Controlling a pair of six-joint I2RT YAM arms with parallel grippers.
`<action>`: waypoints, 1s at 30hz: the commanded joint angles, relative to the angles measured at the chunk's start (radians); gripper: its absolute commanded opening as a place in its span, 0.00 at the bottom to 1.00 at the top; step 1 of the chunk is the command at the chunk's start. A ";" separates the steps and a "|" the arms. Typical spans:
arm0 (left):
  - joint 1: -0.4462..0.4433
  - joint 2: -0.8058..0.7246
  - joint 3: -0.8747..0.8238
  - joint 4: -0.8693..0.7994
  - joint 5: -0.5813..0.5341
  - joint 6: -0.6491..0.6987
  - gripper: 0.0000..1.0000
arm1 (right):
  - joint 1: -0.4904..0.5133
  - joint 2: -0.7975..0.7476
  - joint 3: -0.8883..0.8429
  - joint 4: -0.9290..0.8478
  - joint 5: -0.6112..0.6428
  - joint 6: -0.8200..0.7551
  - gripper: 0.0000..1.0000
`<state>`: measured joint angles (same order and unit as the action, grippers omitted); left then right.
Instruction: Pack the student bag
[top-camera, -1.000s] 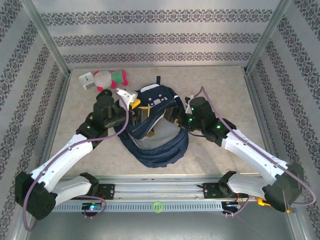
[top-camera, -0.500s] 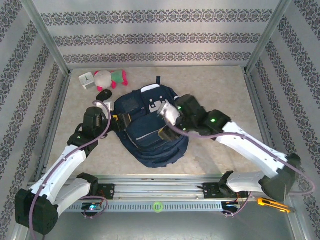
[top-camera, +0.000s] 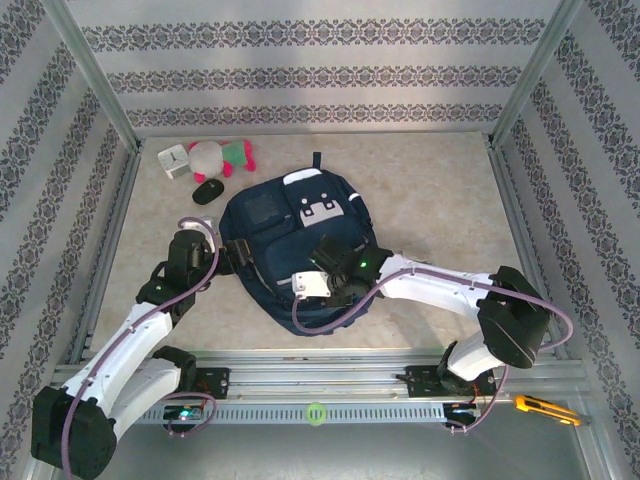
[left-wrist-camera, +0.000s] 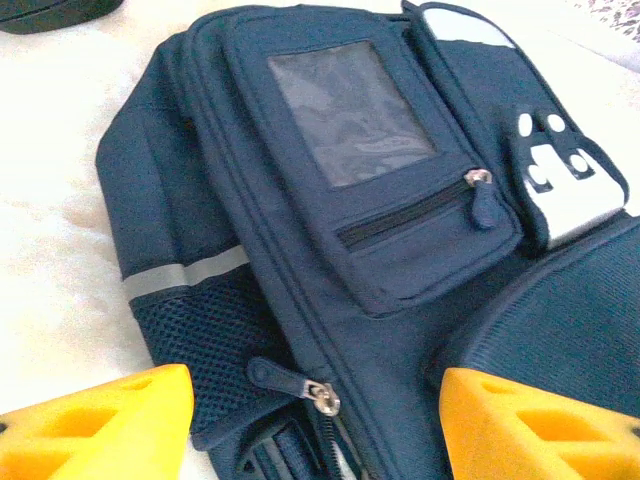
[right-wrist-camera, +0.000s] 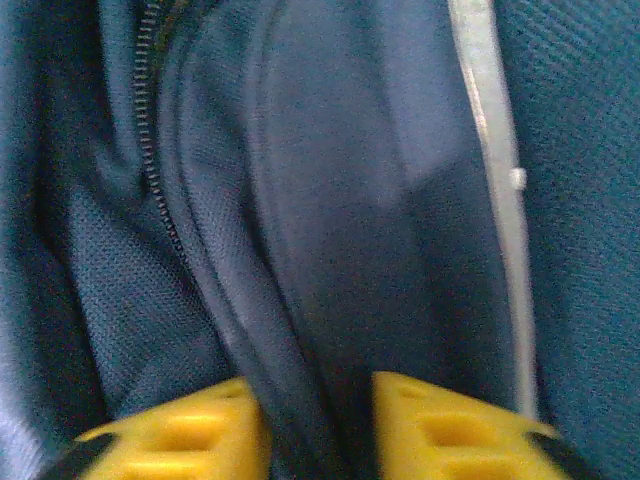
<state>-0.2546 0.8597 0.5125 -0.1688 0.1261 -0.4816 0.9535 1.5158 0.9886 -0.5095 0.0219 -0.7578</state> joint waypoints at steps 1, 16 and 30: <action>0.012 0.014 -0.032 0.052 0.005 0.029 0.65 | -0.014 -0.023 -0.020 0.116 0.082 -0.115 0.11; 0.013 0.252 0.239 -0.401 0.340 1.209 0.66 | -0.284 -0.163 0.096 -0.107 -0.310 -0.333 0.00; 0.061 0.525 0.251 -0.194 0.442 1.339 0.66 | -0.373 -0.284 0.052 -0.087 -0.482 0.257 0.66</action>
<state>-0.2073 1.3598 0.7612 -0.4427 0.4862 0.8104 0.6147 1.2877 1.0573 -0.5941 -0.3733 -0.7933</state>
